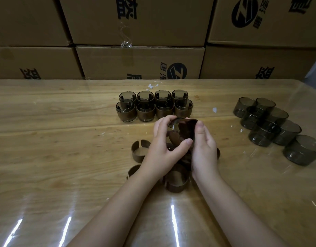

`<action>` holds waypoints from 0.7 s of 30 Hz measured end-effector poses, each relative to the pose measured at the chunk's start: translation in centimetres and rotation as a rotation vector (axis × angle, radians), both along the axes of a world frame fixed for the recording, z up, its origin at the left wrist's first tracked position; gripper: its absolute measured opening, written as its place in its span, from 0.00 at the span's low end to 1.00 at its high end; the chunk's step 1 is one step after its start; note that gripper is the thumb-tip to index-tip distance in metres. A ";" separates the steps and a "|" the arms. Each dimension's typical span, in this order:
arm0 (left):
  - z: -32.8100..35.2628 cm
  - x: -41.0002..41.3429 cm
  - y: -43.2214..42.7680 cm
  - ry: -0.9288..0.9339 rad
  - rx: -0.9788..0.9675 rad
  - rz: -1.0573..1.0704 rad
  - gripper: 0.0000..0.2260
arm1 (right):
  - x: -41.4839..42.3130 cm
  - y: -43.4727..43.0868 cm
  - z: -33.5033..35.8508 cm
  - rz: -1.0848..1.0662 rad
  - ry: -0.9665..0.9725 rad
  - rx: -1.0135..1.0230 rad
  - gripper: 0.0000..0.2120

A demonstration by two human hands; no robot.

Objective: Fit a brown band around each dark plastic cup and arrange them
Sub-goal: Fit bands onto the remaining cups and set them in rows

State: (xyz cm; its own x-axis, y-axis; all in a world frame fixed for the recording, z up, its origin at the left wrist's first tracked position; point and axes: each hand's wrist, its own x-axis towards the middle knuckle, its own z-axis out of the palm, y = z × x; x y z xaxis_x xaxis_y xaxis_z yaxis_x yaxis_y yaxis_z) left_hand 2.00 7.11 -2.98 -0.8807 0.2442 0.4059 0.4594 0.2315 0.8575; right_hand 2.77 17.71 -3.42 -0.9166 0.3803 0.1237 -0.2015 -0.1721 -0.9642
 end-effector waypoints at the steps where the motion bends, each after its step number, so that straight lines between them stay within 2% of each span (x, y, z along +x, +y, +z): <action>1: 0.0 0.0 0.0 0.000 -0.003 -0.001 0.25 | 0.0 -0.1 0.0 -0.011 -0.004 -0.015 0.15; 21: -0.7 -0.4 0.2 0.053 -0.101 0.026 0.27 | 0.3 -0.9 0.3 -0.059 -0.096 -0.190 0.15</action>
State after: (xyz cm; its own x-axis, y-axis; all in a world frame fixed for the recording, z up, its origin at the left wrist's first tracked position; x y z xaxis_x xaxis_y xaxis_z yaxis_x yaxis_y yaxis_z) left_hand 1.64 7.31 -3.66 -0.8650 0.2639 0.4268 0.4966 0.3281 0.8036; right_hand 3.12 16.85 -3.11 -0.8962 0.4415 -0.0424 -0.1252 -0.3435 -0.9308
